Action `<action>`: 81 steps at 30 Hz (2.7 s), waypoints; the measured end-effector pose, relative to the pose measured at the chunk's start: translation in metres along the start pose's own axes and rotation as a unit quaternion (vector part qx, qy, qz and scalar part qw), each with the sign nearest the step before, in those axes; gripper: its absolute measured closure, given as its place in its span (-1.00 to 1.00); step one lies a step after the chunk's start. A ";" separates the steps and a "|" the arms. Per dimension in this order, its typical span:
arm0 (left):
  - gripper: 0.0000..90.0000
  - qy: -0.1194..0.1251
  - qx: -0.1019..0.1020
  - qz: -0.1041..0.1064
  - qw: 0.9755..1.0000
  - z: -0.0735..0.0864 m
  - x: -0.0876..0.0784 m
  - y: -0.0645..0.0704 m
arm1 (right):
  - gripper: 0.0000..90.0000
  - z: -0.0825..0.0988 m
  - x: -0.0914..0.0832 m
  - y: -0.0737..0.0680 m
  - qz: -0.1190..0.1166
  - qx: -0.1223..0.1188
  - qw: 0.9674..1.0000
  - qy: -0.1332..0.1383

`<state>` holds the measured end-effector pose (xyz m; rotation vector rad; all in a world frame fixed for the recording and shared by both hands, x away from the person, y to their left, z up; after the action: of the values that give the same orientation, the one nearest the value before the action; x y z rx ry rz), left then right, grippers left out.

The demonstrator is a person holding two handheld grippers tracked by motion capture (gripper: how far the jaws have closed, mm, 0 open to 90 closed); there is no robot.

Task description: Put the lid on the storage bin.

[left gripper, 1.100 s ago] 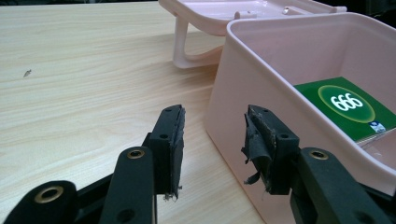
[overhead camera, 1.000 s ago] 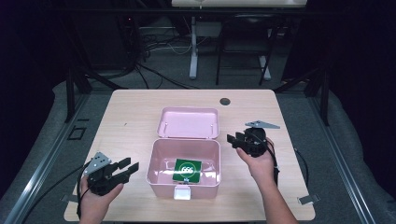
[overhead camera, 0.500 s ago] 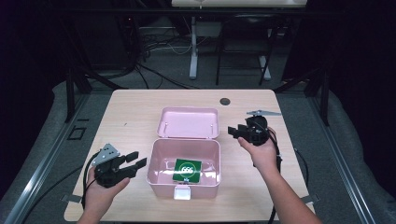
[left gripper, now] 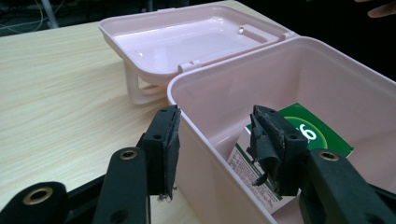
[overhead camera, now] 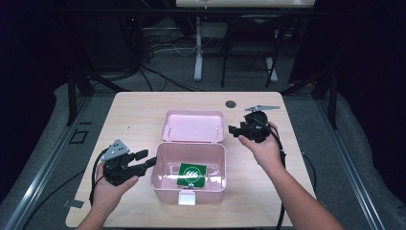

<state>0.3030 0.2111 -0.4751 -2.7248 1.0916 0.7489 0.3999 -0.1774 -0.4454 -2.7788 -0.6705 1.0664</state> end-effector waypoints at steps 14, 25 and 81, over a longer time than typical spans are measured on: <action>0.20 -0.021 0.006 0.008 1.000 0.005 0.002 0.004 | -0.06 -0.024 0.031 0.001 -0.005 0.027 0.999 -0.034; 0.46 -0.031 0.007 0.011 0.999 0.010 0.006 0.006 | 0.26 -0.042 0.057 -0.003 0.032 0.034 0.996 -0.079; 0.64 -0.032 0.007 0.017 0.999 0.012 0.007 0.007 | 0.79 -0.052 0.118 0.005 0.074 0.117 0.975 -0.175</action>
<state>0.2978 0.2051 -0.4886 -2.6570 1.1293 0.8230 0.5134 -0.1278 -0.4804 -2.4940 -0.3401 1.5750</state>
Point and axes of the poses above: each handheld gripper's, and its own axes: x roughly forward along the jaws, z roughly out of its underside, y roughly to its right, the point moved 1 cm from there along x, roughly forward along the jaws, and after that the axes turned 4 degrees about x, right-handed, at the moved point
